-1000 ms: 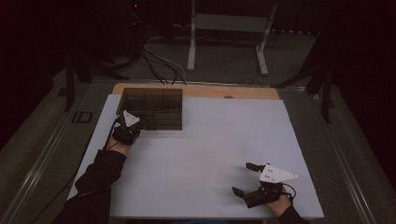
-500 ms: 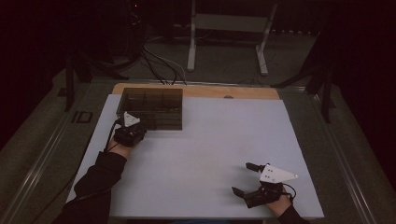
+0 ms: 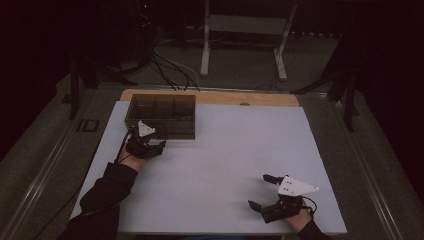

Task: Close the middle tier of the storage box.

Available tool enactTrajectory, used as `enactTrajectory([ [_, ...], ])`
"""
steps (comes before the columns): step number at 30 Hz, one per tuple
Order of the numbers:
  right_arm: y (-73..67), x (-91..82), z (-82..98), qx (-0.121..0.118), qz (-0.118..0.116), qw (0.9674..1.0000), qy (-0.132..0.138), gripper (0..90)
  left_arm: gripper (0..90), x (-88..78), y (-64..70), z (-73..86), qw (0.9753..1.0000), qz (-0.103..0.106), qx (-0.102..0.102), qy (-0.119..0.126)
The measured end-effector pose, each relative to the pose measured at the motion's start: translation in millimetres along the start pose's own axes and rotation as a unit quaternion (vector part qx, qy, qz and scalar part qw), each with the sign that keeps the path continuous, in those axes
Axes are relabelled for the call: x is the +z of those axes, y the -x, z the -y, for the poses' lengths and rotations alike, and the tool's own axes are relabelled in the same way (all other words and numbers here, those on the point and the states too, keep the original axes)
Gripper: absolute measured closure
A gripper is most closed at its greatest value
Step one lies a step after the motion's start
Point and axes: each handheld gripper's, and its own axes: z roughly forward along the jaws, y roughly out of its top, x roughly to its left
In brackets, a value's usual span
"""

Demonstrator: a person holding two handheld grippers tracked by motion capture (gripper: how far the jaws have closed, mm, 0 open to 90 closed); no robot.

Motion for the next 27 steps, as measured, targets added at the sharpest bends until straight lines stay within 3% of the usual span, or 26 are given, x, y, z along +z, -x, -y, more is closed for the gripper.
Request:
enactTrajectory([
  [8, 0.1, 0.2, 0.0, 0.0, 0.0, 1.0, 0.0, 0.0, 17.6, 1.9, 5.2, -4.8, 0.9999, -0.004, -0.013, -0.01],
  [14, 0.1, -0.1, 0.1, 0.001, 0.0, 1.0, 0.0, 0.0, 3.3, 2.6, 7.2, -6.8, 0.9994, 0.032, -0.012, -0.006],
  [23, 1.7, -0.5, 0.9, 0.004, 0.002, 1.0, 0.0, 0.0, 0.8, 4.3, 8.0, -7.3, 0.9985, 0.055, -0.003, -0.002],
  [24, 2.3, -0.8, 1.3, 0.004, 0.002, 1.0, 0.001, 0.0, 0.8, 5.0, 8.5, -7.2, 0.9974, 0.071, 0.007, -0.009],
  [27, 2.6, -1.2, 1.8, 0.005, 0.003, 1.0, 0.001, 0.0, 0.8, 6.1, 9.4, -6.8, 0.9961, 0.087, 0.012, -0.01],
])
